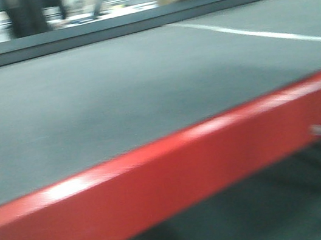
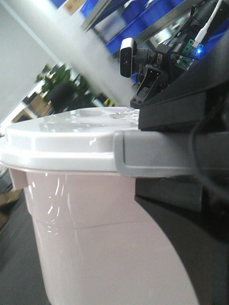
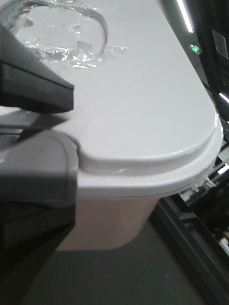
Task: Grab white bin and place on right shelf
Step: 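Hold the bin with both grippers while driving away from the table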
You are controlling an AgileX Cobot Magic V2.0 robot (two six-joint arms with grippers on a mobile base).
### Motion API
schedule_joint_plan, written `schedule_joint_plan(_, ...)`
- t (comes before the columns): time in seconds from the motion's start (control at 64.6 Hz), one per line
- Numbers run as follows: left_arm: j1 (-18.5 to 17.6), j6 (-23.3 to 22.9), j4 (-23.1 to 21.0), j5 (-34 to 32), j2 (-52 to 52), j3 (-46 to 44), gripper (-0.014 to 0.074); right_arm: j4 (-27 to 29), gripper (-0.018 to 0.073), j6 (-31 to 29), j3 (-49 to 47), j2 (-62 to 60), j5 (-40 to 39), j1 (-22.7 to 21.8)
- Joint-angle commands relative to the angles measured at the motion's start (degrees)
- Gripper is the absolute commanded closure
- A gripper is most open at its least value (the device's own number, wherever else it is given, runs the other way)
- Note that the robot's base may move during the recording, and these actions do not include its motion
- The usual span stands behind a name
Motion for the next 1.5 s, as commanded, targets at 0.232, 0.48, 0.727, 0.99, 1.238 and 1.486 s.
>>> schedule_joint_plan(0.232, -2.6, -0.9, -8.8, 13.3, -2.6, -1.7, 0.0715, 5.9, 0.0503, -1.8, -2.7, -2.1, 4.6, 1.2)
schedule_joint_plan(0.48, -2.6, -0.9, -8.8, 13.3, -2.6, -1.7, 0.0715, 5.9, 0.0503, -1.8, -2.7, -2.1, 4.6, 1.2)
schedule_joint_plan(0.727, -2.6, -0.9, -8.8, 13.3, -2.6, -1.7, 0.0715, 5.9, 0.0503, -1.8, -2.7, -2.1, 4.6, 1.2)
schedule_joint_plan(0.99, -2.6, -0.9, -8.8, 13.3, -2.6, -1.7, 0.0715, 5.9, 0.0503, -1.8, -2.7, -2.1, 4.6, 1.2)
schedule_joint_plan(1.238, -2.6, -0.9, -8.8, 13.3, -2.6, -1.7, 0.0715, 5.9, 0.0503, -1.8, -2.7, -2.1, 4.6, 1.2)
schedule_joint_plan(1.486, -2.6, -0.9, -8.8, 13.3, -2.6, -1.7, 0.0715, 5.9, 0.0503, -1.8, -2.7, -2.1, 4.6, 1.2)
